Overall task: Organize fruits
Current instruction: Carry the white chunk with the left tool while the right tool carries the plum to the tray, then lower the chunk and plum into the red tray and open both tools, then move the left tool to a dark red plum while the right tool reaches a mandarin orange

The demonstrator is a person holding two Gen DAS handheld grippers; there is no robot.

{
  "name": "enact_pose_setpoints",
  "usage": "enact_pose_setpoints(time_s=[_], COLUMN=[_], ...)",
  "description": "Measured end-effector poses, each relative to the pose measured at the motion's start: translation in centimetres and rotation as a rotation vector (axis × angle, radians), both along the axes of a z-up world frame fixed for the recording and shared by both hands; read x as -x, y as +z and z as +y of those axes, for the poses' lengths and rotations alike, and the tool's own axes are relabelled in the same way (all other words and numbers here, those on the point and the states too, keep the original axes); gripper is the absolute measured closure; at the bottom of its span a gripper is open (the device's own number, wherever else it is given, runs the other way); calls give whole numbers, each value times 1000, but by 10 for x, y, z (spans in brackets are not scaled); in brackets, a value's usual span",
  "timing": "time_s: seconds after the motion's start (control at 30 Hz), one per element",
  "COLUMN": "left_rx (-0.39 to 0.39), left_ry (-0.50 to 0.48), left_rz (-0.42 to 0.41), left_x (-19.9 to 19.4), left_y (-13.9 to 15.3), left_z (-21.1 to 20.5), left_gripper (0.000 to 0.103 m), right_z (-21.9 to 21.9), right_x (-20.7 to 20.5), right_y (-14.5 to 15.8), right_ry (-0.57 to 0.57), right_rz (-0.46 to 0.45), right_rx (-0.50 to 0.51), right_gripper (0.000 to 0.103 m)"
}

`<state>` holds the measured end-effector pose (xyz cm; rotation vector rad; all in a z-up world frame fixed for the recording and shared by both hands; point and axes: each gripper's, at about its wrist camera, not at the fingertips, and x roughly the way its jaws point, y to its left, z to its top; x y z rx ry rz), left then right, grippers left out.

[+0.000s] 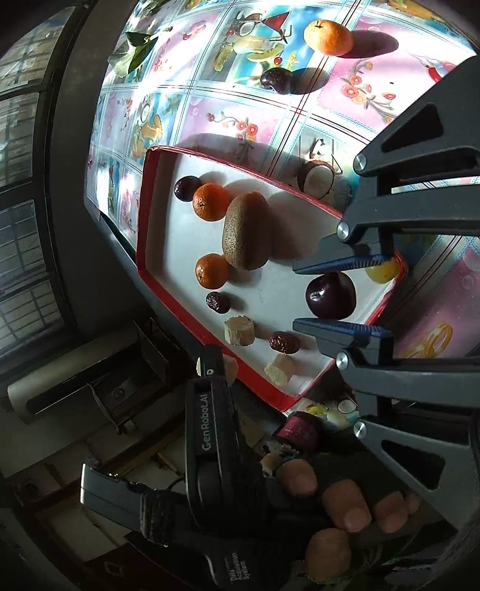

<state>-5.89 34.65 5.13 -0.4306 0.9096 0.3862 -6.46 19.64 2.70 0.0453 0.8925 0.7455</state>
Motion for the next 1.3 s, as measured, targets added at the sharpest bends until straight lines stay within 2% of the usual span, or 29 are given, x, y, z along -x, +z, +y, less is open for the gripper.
enact_pose_setpoints(time_s=[0.47,0.73,1.03,1.1,1.17,1.3], left_rx=[25,24,-6,-17,-28,-52], left_ry=[-26,-35,-47,-47,-46,-46], left_rz=[106,162,155,142,122,96], left_x=[-69,-78,-77,-74,-69,-58], left_y=[-29,-50,-44,-38,-30,-17], left_z=[18,19,16,12,9,3], left_gripper=[78,78,77,76,75,72], right_z=[35,48,53,49,42,32], right_x=[-13,-13,-16,-18,-20,-19], right_y=[-31,-39,-40,-37,-33,-23], right_ry=[62,79,91,92,87,77], right_rz=[62,47,49,55,51,40], right_rx=[41,83,86,70,53,21], right_gripper=[77,77,75,73,66,65])
